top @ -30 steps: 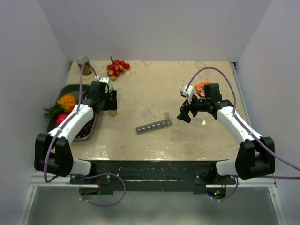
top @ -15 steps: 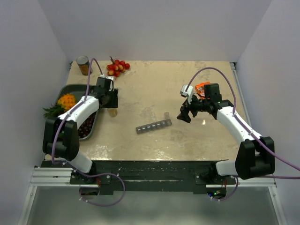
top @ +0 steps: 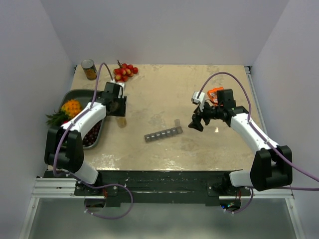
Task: Sort the pills into containers
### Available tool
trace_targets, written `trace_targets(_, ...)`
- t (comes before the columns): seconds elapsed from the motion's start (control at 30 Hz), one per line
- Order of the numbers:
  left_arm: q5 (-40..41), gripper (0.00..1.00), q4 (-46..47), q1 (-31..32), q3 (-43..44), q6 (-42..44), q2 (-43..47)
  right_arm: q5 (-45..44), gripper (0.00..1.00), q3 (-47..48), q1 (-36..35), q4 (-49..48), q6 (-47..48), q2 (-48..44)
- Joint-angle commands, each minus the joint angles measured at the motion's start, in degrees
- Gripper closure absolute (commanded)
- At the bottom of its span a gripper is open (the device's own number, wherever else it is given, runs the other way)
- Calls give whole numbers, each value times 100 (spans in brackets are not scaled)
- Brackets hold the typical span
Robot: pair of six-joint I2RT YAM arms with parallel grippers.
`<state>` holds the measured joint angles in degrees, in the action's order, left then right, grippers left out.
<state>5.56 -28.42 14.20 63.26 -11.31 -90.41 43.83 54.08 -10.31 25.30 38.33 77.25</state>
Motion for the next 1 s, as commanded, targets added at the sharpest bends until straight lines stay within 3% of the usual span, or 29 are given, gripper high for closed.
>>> trace_targets(0.0, -616, 100, -163, 214, 2, 164, 840, 214, 13, 155, 11, 159, 429, -342)
trace_targets(0.13, -1328, 100, -111, 461, -305, 156, 1438, -295, 11, 383, -129, 125, 755, -693)
trace_targets(0.17, -1478, 100, -93, 513, -349, 86, 1656, -436, 1, 444, -138, 116, 851, -685)
trace_targets(0.27, -1961, 100, 135, 864, -569, -151, 2053, 70, 1, 857, -130, 256, 372, -265)
trace_targets(0.4, -2427, 100, 741, 1278, -911, -626, 2422, 1290, 1, 2155, -243, 3006, 1709, 842)
trace_targets(0.43, -2498, 100, 890, 1340, -991, -870, 2545, 1355, 1, 2176, -348, 3190, 1957, 957)
trace_targets(0.47, -2542, 100, 1187, 1436, -1061, -1012, 2598, 1399, 1, 2089, -410, 3174, 2012, 863)
trace_targets(0.63, -2683, 100, 2357, 1656, -1878, -2066, 2958, 575, 1, 658, -1297, 1208, 1012, -534)
trace_targets(0.7, -2631, 100, 2754, 1771, -2115, -2261, 3003, 442, 1, 393, -1517, 951, 791, -860)
trace_targets(0.97, -2403, 100, 3633, 2174, -2117, -2885, 2687, 301, 1, 304, -1729, 450, 229, -668)
